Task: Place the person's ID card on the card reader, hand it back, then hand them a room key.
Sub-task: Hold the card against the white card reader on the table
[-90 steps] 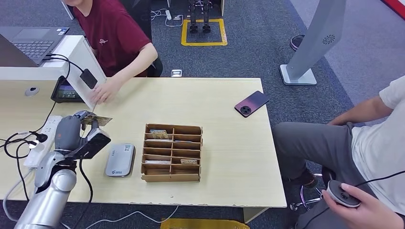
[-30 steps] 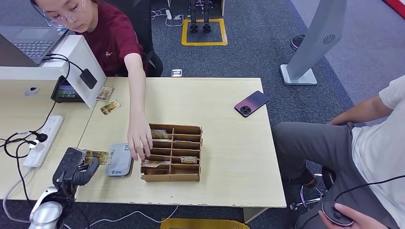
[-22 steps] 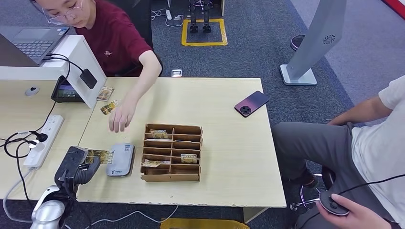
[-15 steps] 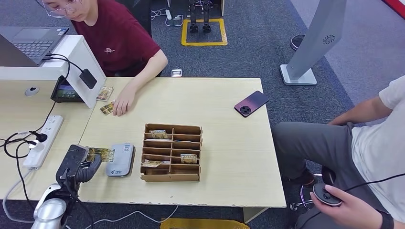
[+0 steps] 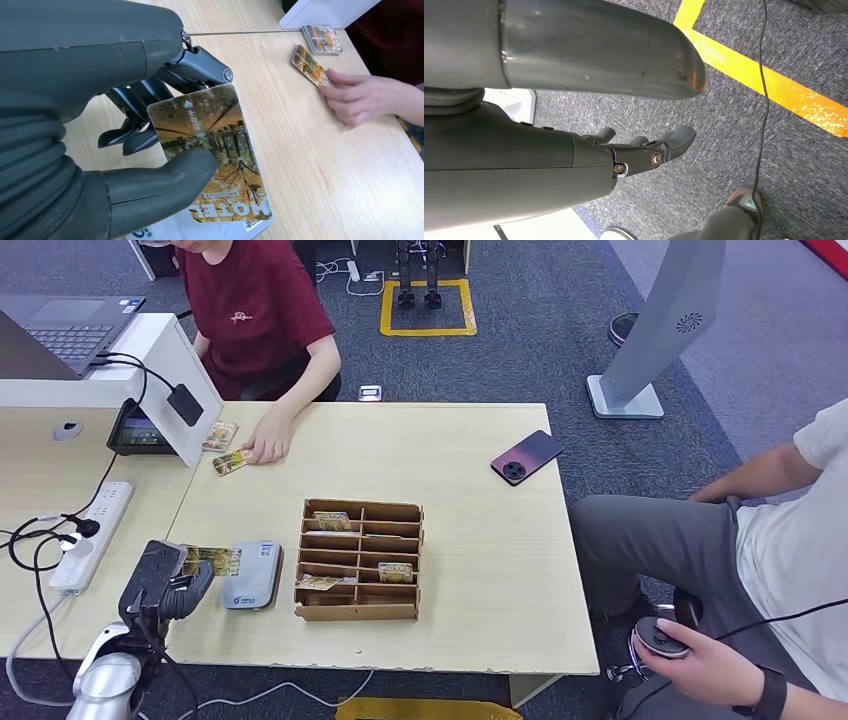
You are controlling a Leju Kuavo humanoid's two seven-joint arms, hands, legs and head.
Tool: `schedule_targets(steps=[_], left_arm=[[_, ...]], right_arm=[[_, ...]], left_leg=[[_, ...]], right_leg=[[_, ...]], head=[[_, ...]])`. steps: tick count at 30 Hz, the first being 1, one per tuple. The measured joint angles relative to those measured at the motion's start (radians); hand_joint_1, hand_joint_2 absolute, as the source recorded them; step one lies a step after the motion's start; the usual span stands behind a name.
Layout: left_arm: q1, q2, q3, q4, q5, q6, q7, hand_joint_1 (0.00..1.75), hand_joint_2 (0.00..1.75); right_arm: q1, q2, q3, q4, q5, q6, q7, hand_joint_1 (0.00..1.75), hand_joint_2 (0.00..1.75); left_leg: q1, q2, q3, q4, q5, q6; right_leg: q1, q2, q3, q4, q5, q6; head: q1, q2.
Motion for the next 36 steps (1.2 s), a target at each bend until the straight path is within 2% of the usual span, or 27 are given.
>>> schedule_targets(steps=[36], left_arm=[[-0.034,-0.025,0.000,0.000,0.032,0.000,0.016,1.75,1.75]], right_arm=[[-0.002,0.000,0.000,0.000,0.005,0.000,0.000,0.00,0.00]], left_leg=[[0.000,0.000,0.000,0.000,0.000,0.000]], right_leg=[[0.000,0.000,0.000,0.000,0.000,0.000]], head=[[0.000,0.000]])
